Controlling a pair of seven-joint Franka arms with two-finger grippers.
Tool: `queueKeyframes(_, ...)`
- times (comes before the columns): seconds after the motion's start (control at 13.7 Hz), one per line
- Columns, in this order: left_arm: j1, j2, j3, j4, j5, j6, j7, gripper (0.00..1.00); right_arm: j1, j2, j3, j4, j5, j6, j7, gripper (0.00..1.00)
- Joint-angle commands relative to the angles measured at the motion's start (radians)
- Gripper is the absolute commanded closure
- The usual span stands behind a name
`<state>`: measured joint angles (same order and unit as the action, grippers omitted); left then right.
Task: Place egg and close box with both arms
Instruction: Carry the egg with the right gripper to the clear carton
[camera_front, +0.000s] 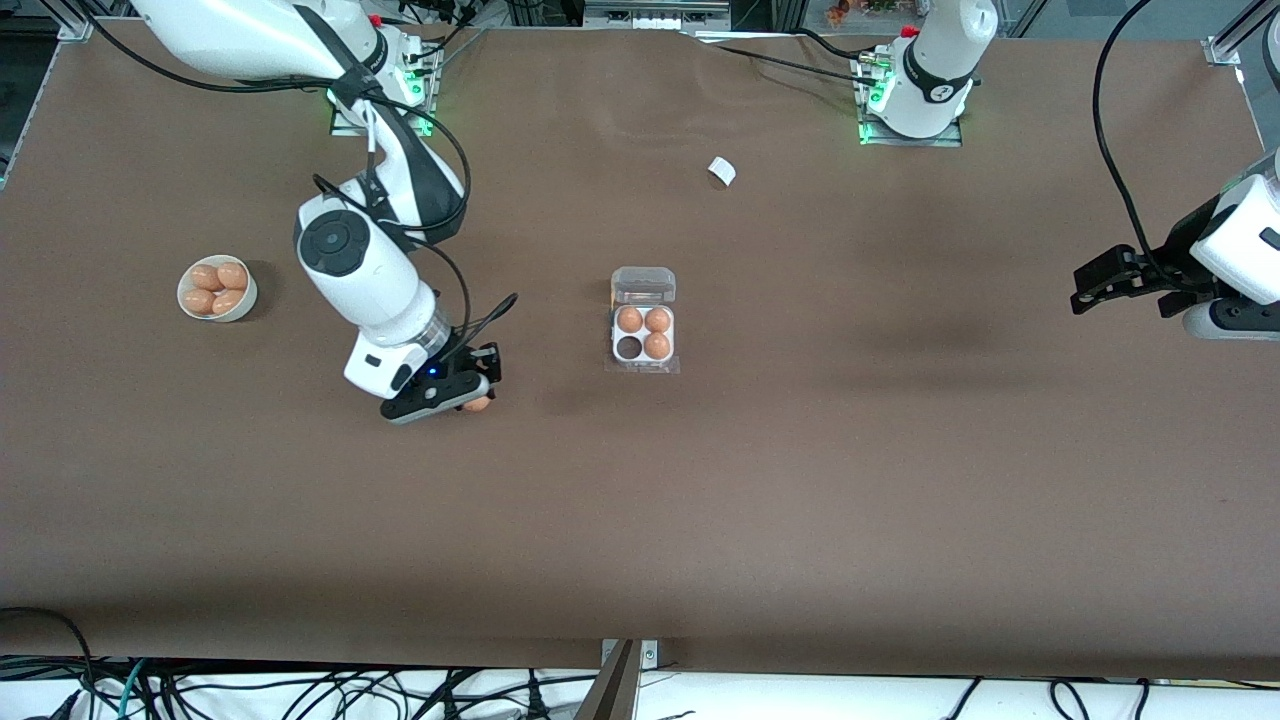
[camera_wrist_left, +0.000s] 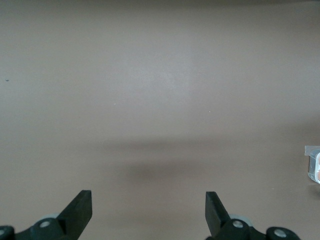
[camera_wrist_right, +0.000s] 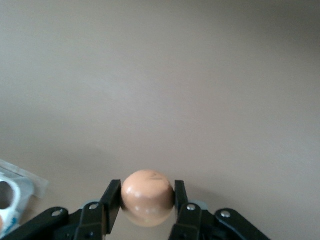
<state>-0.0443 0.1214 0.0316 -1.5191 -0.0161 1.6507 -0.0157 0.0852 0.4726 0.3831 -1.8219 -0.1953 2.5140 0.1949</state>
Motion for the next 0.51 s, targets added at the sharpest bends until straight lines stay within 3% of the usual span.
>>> queueKeyframes(0.0,0.000,0.006,0.001,0.019,-0.005,-0.003,-0.006,0.00,0.010,0.018,0.020,-0.011,0.016,0.089,-0.018,0.92)
queueKeyframes(0.22,0.000,0.006,0.001,0.019,-0.005,-0.003,-0.006,0.00,0.050,0.034,0.045,-0.042,0.017,0.248,-0.017,0.94)
queueKeyframes(0.44,0.000,0.006,0.002,0.017,-0.005,-0.003,-0.006,0.00,0.102,0.047,0.045,-0.068,0.017,0.308,-0.008,0.95)
